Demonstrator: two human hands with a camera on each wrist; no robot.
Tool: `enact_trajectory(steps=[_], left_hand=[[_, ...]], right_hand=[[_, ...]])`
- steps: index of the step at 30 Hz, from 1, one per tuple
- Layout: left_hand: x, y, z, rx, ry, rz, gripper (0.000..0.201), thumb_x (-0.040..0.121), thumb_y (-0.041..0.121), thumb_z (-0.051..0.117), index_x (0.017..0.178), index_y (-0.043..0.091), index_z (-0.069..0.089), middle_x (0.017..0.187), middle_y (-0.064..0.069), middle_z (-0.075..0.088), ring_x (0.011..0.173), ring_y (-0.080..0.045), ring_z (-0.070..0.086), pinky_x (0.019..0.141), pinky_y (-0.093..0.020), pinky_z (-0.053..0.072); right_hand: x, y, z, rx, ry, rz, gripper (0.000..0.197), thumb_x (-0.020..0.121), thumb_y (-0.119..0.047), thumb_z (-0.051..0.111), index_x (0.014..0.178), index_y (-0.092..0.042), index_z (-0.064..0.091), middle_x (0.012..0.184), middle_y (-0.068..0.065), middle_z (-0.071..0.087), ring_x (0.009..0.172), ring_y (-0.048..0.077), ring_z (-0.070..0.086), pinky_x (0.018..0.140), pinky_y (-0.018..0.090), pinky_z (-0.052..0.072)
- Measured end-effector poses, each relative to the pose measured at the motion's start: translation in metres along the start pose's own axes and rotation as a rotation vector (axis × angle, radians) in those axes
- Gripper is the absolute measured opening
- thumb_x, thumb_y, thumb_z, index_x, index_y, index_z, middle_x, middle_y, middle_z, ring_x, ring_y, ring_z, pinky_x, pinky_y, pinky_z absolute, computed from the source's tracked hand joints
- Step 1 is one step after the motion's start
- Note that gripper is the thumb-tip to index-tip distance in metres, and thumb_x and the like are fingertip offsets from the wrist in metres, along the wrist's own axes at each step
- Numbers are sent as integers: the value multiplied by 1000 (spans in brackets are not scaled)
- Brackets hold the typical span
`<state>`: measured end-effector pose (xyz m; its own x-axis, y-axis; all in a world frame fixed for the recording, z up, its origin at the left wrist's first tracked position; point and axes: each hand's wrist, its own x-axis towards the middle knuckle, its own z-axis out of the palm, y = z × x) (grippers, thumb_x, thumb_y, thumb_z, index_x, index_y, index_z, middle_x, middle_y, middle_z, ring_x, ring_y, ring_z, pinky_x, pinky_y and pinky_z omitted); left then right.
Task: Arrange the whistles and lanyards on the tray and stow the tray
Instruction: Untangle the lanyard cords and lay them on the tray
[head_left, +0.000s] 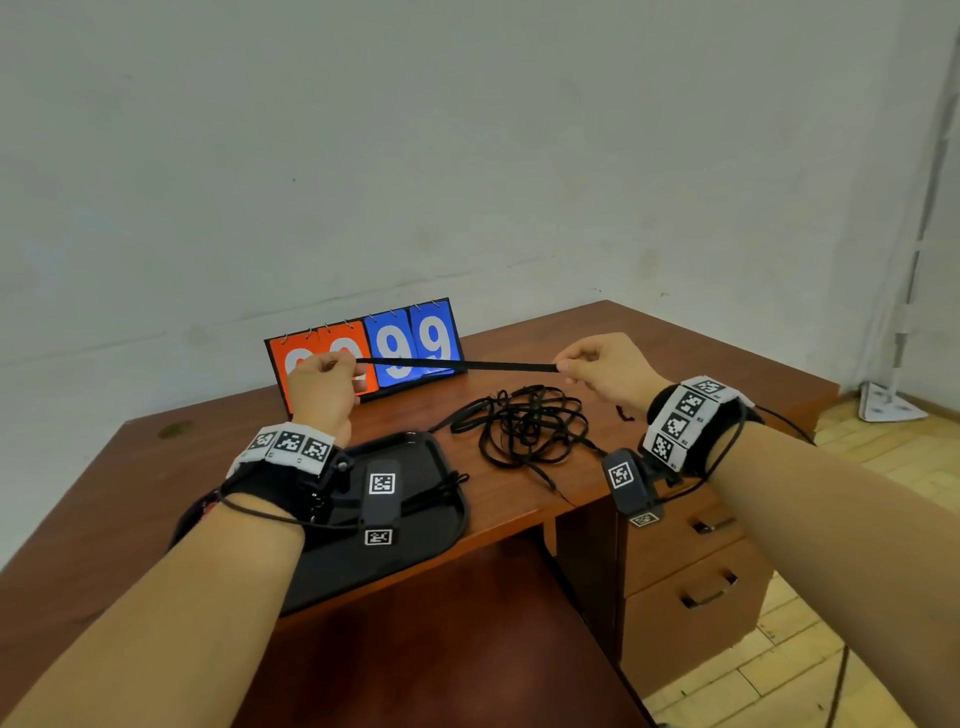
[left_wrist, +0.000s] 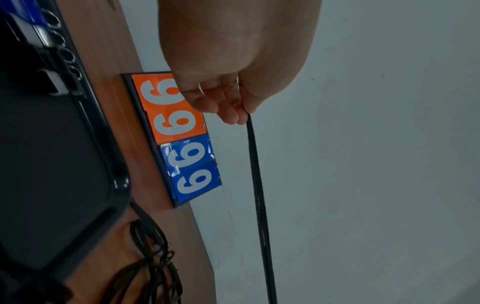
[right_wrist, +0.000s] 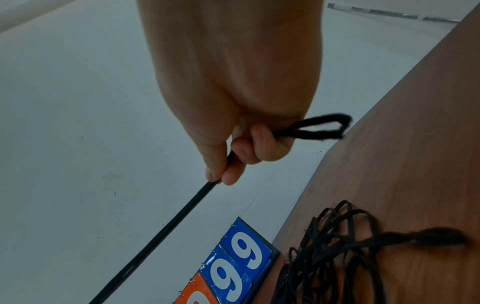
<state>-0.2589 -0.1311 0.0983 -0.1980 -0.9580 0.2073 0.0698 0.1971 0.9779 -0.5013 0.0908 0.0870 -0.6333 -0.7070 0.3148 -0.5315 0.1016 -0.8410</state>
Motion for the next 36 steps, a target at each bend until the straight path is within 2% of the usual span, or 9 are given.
enact_trajectory(steps=[7, 11, 15, 18, 22, 26, 28, 32, 36], left_hand=[[7, -2, -55, 23, 108, 12, 10, 99, 15, 57, 105, 12, 64, 94, -8, 70, 67, -12, 60, 57, -25, 48], [6, 0, -88, 16, 156, 23, 11, 99, 11, 55, 109, 10, 62, 81, -3, 67, 60, -10, 56, 51, -21, 45], [6, 0, -122, 19, 184, 24, 13, 99, 11, 56, 110, 10, 61, 85, -3, 67, 61, -10, 56, 53, -22, 43], [3, 0, -145, 46, 185, 35, 10, 98, 12, 57, 107, 11, 62, 88, -5, 68, 61, -10, 56, 53, -24, 42], [-6, -2, -175, 85, 189, 46, 7, 98, 13, 57, 93, 16, 62, 83, -2, 68, 61, -10, 55, 54, -24, 42], [-12, -9, -206, 121, 183, 25, 9, 98, 12, 57, 91, 13, 62, 80, -4, 67, 59, -12, 54, 49, -24, 41], [-15, -16, -221, 144, 184, 13, 12, 98, 11, 55, 88, 14, 61, 79, -4, 66, 58, -13, 54, 43, -20, 40], [-19, -30, -248, 219, 179, -14, 16, 97, 12, 56, 83, 17, 61, 81, -5, 66, 59, -14, 56, 51, -25, 41], [-16, -45, -266, 346, 142, -36, 17, 95, 13, 60, 80, 19, 63, 81, -7, 64, 60, -16, 60, 53, -25, 45]], right_hand=[[-5, -14, 19, 13, -37, 24, 9, 92, -14, 67, 93, -12, 75, 69, -2, 66, 49, 4, 51, 47, 16, 42], [-13, -22, 33, 35, -66, 29, 9, 92, -10, 66, 92, -11, 75, 70, -1, 66, 53, 6, 51, 47, 14, 42], [-17, -27, 44, 16, -73, 38, 10, 92, -8, 66, 89, -12, 75, 67, -1, 65, 55, 10, 53, 57, 20, 49], [-18, -30, 52, 32, -55, 73, 17, 95, -3, 58, 93, -11, 73, 75, 5, 66, 63, 11, 58, 61, 20, 53], [-21, -39, 69, 53, -56, 102, 20, 96, 1, 53, 97, -8, 72, 82, 10, 68, 72, 14, 62, 73, 28, 57], [-22, -42, 89, 51, -66, 114, 14, 90, 5, 61, 94, -3, 71, 81, 13, 70, 68, 16, 64, 62, 23, 54], [-24, -46, 99, 44, -87, 112, 12, 87, 5, 66, 91, -4, 72, 83, 12, 70, 71, 17, 66, 63, 22, 55], [-28, -51, 116, 25, -145, 114, 10, 85, 3, 70, 91, -4, 74, 86, 9, 71, 76, 18, 68, 71, 26, 59], [-27, -49, 131, -5, -183, 148, 10, 84, 5, 69, 88, -4, 74, 83, 12, 72, 70, 16, 68, 63, 20, 58]])
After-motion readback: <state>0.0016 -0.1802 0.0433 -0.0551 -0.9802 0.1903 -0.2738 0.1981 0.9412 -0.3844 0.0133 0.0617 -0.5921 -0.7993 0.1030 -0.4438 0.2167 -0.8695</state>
